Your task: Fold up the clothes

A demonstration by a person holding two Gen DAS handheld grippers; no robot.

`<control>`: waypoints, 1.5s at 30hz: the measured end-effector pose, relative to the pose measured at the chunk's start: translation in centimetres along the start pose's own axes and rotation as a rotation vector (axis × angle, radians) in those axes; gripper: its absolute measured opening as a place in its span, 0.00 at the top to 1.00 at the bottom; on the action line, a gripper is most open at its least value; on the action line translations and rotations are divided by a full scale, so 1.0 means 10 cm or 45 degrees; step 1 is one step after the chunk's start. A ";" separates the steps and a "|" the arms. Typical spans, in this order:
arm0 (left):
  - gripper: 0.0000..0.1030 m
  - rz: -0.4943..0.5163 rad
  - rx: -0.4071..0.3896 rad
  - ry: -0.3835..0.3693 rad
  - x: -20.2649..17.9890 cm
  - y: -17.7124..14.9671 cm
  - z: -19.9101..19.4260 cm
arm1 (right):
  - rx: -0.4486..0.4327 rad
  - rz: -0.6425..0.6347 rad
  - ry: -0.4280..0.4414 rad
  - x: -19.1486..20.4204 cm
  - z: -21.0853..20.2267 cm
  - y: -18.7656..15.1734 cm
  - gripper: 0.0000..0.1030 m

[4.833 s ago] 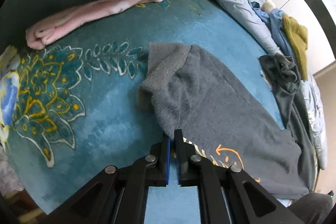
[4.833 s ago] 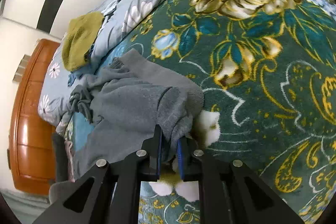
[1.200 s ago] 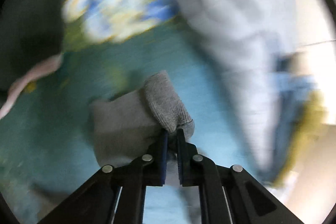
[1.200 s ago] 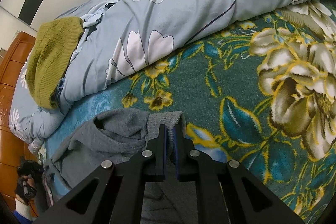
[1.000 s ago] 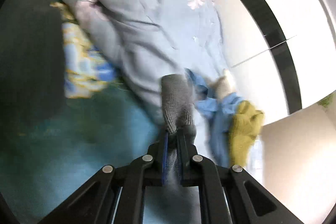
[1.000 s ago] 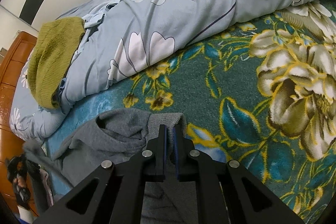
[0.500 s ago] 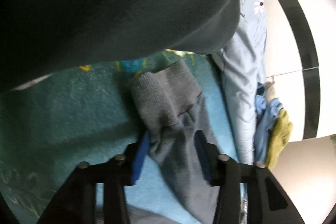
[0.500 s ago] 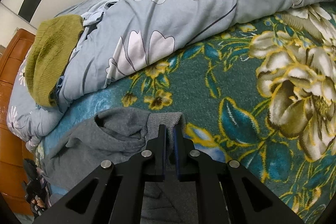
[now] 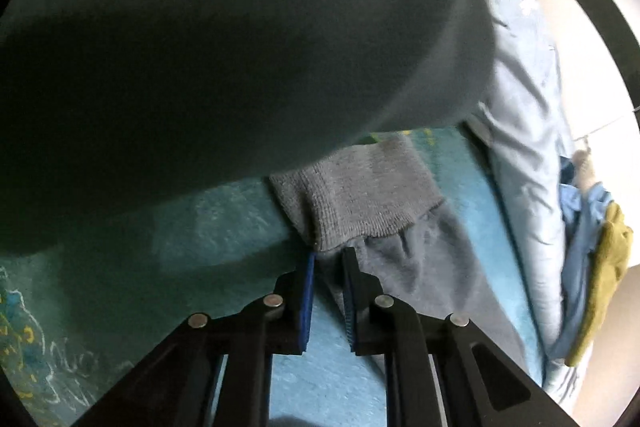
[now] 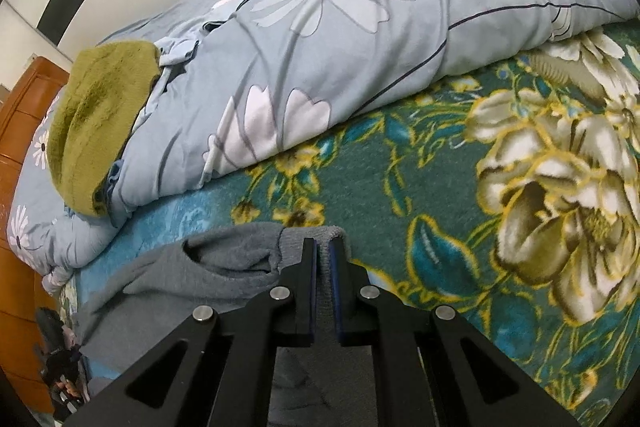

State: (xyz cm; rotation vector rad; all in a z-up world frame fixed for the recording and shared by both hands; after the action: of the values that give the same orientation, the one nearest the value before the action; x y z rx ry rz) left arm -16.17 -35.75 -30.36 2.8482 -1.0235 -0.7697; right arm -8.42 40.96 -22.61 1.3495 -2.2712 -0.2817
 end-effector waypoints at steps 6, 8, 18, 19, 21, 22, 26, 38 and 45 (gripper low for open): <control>0.83 -0.056 0.137 -0.161 0.05 -0.14 -0.08 | 0.017 0.000 -0.031 -0.05 0.04 0.02 0.96; 0.70 -0.037 0.156 -0.162 0.09 -0.19 -0.16 | 0.031 -0.010 -0.024 -0.04 0.05 0.01 0.96; 0.40 0.111 0.072 -0.186 0.52 -0.59 -1.15 | -0.059 -0.010 0.078 0.04 -0.53 -0.17 0.79; 0.40 0.109 0.059 -0.170 0.62 -0.64 -1.22 | -0.068 -0.007 0.089 0.02 -0.61 -0.23 0.74; 0.40 0.098 0.047 -0.155 0.94 -0.71 -1.40 | -0.073 0.010 0.106 -0.04 -0.76 -0.40 0.64; 0.40 0.067 0.056 -0.160 1.09 -0.80 -1.44 | -0.073 0.026 0.115 -0.08 -0.83 -0.51 0.64; 0.40 -0.090 0.153 -0.238 1.39 -1.08 -1.23 | -0.071 0.124 0.154 -0.26 -1.06 -0.88 0.62; 0.53 -0.333 0.226 -0.416 1.42 -1.34 -0.97 | 0.020 0.426 0.330 -0.39 -1.29 -1.92 0.56; 0.81 -0.340 0.213 -0.400 1.32 -1.30 -0.85 | 0.088 0.439 0.397 -0.04 -1.05 -2.02 0.56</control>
State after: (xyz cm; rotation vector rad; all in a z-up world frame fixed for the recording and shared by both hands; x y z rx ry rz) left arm 4.23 -34.73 -31.05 3.1181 -0.7691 -1.2414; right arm 12.55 32.02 -21.89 0.9321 -2.2088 0.1175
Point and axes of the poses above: each gripper's, at about its wrist camera, not at the fingertips, and z roughly the way its jaws point, x to its left, y to its top, the point moved 8 cm from there along z, roughly the way its jaws point, and after that the axes turned 9 degrees about -z, right-handed, at the moved point
